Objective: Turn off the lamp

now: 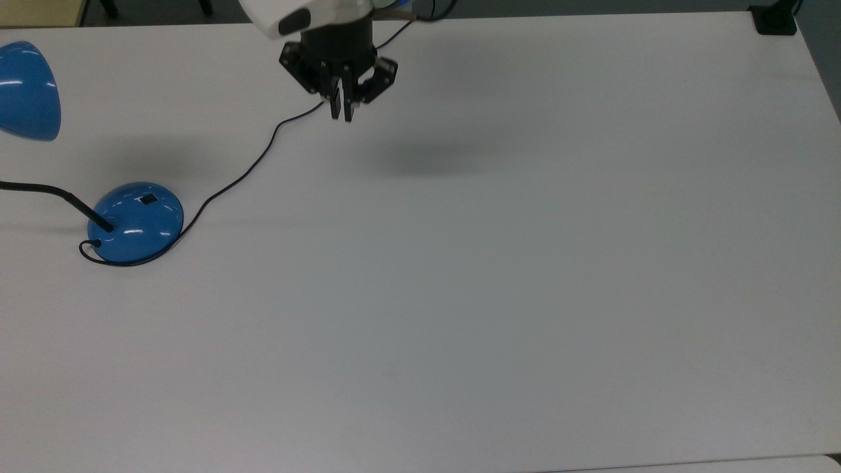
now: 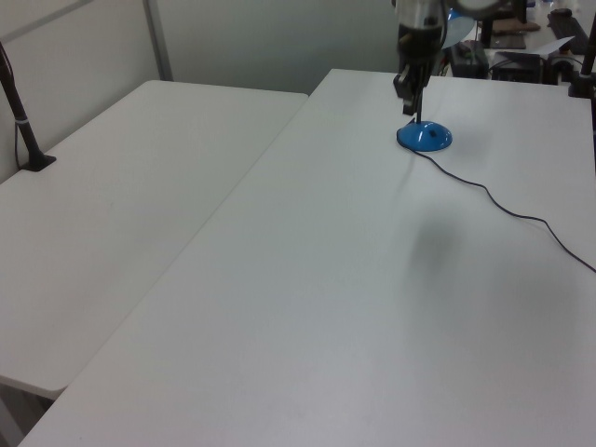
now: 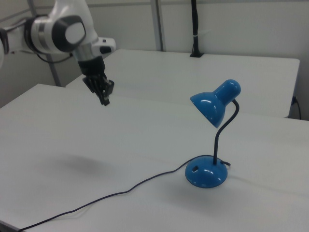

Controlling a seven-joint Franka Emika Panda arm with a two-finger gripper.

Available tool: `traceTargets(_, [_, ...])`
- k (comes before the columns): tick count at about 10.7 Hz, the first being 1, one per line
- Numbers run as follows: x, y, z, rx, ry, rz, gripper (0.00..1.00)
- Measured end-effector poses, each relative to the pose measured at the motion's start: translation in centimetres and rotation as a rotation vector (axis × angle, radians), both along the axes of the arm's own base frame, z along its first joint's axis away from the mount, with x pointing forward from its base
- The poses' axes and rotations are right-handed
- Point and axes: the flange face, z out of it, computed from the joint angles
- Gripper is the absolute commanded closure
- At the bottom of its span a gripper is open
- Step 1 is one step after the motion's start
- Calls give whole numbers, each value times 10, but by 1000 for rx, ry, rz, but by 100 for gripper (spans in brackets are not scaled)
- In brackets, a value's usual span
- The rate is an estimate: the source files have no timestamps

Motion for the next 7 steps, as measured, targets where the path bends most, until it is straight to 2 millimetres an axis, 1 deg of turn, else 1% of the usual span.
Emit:
traceTargets(1, [-5,4,16,5,25,51,43])
traceTargets(2, [-9,12,26,1,50,106,26])
traceTargets(3, [-13,25,31,-2,73,158,6])
traceTargets(4, [-16,35,33,-7,87,189,0])
traceTargets(5, [-16,40,36,-14,86,203,0])
traceTargets(7, [-20,40,48,-30,66,204,0])
